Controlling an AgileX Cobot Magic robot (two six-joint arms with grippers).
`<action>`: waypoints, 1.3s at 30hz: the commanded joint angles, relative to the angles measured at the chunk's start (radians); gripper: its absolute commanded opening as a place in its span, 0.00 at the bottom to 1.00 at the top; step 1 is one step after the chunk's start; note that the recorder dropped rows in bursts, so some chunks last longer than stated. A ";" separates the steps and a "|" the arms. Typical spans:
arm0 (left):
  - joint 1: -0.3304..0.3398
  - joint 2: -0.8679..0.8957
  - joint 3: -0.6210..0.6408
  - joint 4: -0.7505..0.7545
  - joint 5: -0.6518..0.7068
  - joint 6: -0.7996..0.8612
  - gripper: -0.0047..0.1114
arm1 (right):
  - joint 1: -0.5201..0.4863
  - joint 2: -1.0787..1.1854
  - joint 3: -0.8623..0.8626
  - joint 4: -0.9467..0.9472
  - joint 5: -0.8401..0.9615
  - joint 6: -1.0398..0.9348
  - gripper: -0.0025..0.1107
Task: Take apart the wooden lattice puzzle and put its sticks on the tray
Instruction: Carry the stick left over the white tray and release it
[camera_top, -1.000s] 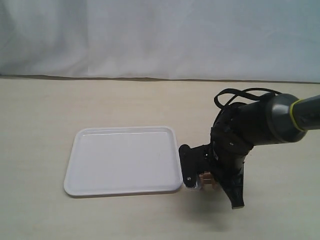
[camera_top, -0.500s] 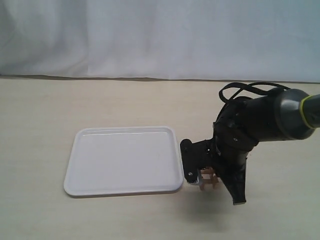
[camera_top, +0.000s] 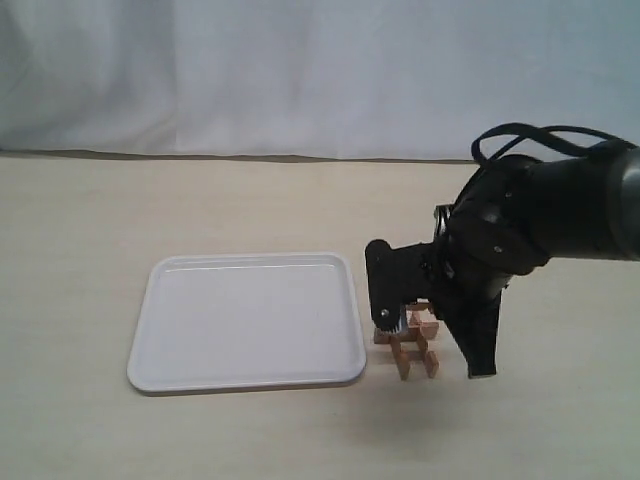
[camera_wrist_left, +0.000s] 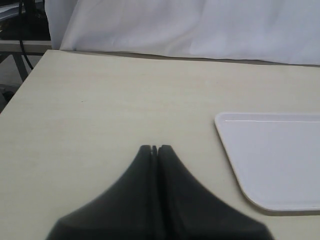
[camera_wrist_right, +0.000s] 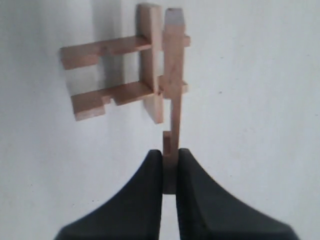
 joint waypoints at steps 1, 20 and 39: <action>-0.002 -0.002 0.002 -0.002 -0.008 -0.005 0.04 | 0.001 -0.030 -0.065 0.042 0.005 0.057 0.06; -0.002 -0.002 0.002 -0.001 -0.008 -0.005 0.04 | 0.294 0.348 -0.547 -0.013 0.080 0.340 0.06; -0.002 -0.002 0.002 -0.001 -0.008 -0.005 0.04 | 0.383 0.656 -0.849 -0.326 0.107 0.701 0.25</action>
